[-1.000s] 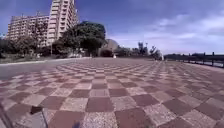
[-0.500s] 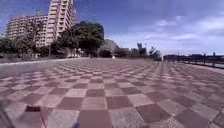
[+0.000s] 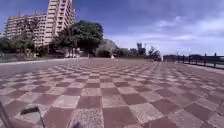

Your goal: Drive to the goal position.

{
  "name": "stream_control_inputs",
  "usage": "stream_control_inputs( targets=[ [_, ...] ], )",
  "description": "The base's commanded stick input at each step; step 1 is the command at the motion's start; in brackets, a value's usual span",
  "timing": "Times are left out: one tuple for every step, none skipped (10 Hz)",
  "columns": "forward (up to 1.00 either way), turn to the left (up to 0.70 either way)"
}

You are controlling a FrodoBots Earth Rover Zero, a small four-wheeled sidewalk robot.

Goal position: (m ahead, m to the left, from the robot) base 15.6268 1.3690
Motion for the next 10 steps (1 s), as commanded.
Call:
stream_control_inputs(
  targets=[
    [0.7, 0.0],
    [0.7, 0.0],
    [0.7, 0.0],
    [0.7, 0.0],
    [0.7, 0.0],
    [0.7, 0.0],
    [0.7, 0.0],
    [0.7, 0.0],
    [0.7, 0.0],
    [0.7, 0.0]
  ],
)
